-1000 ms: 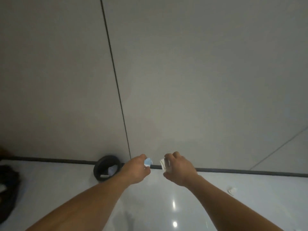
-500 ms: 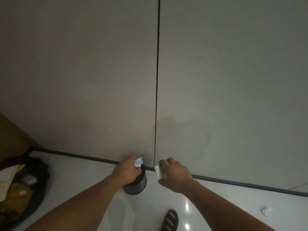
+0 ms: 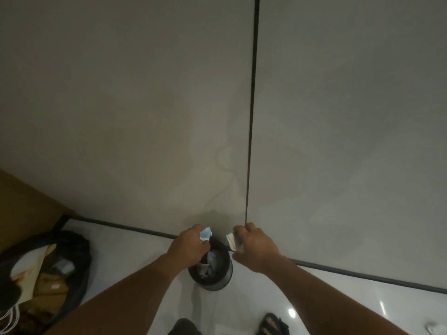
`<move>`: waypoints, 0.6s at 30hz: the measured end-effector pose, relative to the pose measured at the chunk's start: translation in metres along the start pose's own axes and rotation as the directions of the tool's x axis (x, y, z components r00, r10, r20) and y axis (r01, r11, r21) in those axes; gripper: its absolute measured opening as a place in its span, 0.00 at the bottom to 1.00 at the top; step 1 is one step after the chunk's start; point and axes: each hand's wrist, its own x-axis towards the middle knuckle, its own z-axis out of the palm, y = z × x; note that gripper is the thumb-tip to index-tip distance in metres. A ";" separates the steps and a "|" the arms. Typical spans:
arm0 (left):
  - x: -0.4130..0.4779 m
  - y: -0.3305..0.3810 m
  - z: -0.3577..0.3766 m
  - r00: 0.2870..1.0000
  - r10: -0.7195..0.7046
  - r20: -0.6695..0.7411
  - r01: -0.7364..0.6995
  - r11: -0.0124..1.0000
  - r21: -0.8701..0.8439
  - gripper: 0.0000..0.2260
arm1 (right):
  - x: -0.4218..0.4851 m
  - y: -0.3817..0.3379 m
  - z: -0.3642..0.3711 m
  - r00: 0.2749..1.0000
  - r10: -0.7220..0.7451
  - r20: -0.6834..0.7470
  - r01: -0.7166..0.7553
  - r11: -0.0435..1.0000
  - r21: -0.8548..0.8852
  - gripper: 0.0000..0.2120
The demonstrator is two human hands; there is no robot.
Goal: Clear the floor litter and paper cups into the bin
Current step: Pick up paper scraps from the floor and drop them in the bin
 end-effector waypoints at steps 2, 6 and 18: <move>0.020 -0.009 0.000 0.998 0.009 0.055 -0.008 1.000 -0.021 0.16 | 0.013 -0.005 0.009 0.999 0.044 0.019 -0.045 0.998 0.039 0.32; 0.064 -0.043 0.001 0.980 0.040 0.196 -0.037 0.999 -0.020 0.17 | 0.037 -0.021 0.039 0.983 0.183 0.023 -0.184 0.974 0.135 0.30; 0.224 -0.159 0.080 0.895 0.006 0.447 -0.025 0.999 0.037 0.17 | 0.155 -0.023 0.225 0.835 0.523 0.169 -0.540 0.726 0.426 0.32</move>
